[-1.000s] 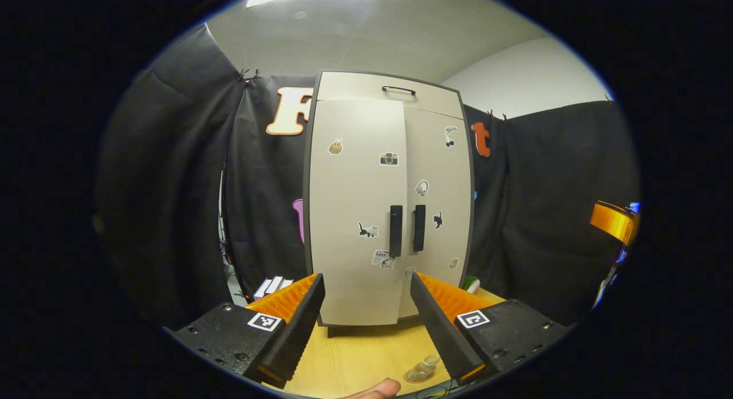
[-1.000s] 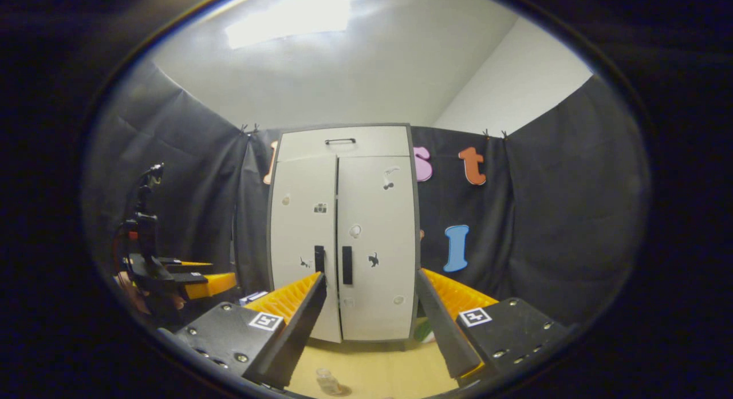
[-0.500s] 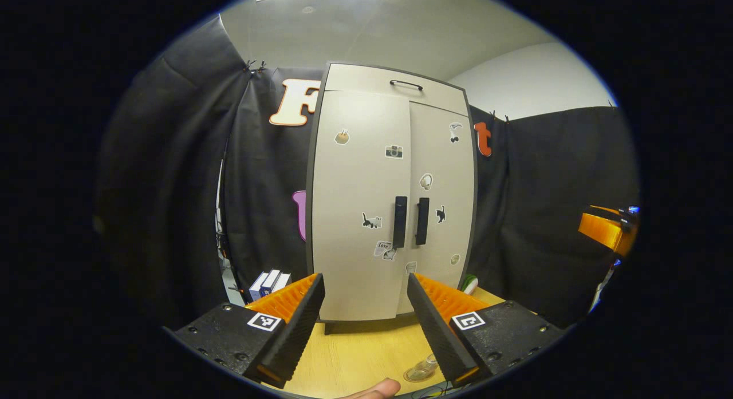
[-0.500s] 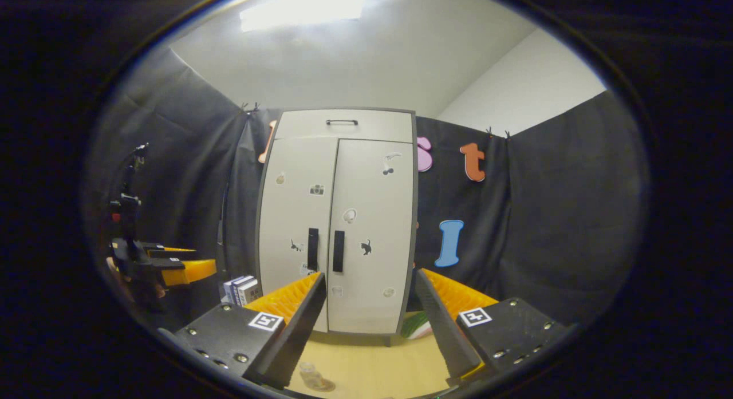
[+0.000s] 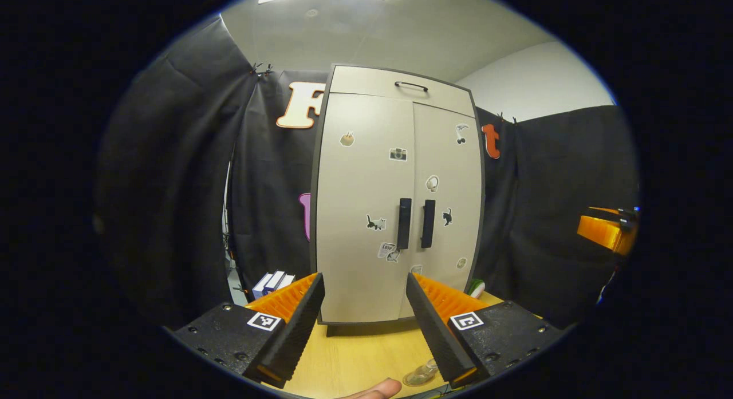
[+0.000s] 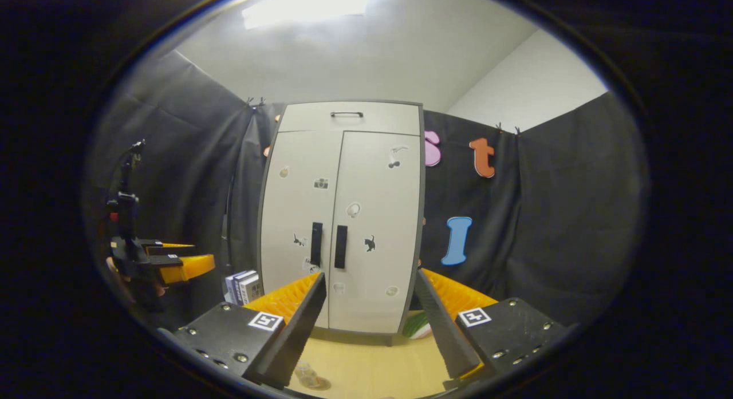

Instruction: Grasp the bottle in the cabinet with the left hand and place it on the coaster, then close the right door with the right hand and the left door with the left hand.

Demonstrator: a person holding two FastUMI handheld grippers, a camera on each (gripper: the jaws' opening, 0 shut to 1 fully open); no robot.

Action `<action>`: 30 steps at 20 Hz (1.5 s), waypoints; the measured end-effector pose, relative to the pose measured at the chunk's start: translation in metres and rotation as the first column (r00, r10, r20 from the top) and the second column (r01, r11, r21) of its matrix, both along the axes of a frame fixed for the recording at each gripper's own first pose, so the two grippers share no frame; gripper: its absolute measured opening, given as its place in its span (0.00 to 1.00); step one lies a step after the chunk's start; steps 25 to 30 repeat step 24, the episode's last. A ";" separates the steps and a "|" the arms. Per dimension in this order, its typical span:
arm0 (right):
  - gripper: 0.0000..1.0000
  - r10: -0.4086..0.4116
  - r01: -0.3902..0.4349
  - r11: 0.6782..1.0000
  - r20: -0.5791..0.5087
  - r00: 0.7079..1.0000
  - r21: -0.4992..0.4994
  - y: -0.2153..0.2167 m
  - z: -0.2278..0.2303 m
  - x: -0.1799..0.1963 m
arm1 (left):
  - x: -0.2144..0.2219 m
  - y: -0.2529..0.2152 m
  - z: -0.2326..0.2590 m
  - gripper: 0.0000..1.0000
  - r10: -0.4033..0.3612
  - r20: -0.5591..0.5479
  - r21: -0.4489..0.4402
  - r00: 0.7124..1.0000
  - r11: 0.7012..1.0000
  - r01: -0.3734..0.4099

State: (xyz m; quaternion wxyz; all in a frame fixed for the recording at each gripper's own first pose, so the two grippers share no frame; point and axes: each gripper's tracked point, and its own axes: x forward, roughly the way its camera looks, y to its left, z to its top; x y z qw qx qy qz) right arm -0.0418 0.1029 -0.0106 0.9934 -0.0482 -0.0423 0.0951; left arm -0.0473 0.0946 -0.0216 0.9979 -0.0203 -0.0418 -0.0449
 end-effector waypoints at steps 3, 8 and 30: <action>0.96 0.019 -0.019 0.999 -0.016 1.000 0.033 -0.020 0.006 0.011 | 0.000 -0.020 0.006 0.92 -0.006 0.011 0.006 1.000 1.000 0.006; 0.95 -0.003 0.004 0.999 -0.032 0.999 0.033 -0.064 0.009 0.036 | 0.011 -0.055 0.014 0.92 -0.022 0.034 0.000 0.999 1.000 0.022; 0.92 0.048 -0.044 0.997 -0.067 0.997 0.056 -0.117 -0.021 0.084 | 0.049 -0.112 0.017 0.92 0.002 0.010 0.000 1.000 1.000 -0.002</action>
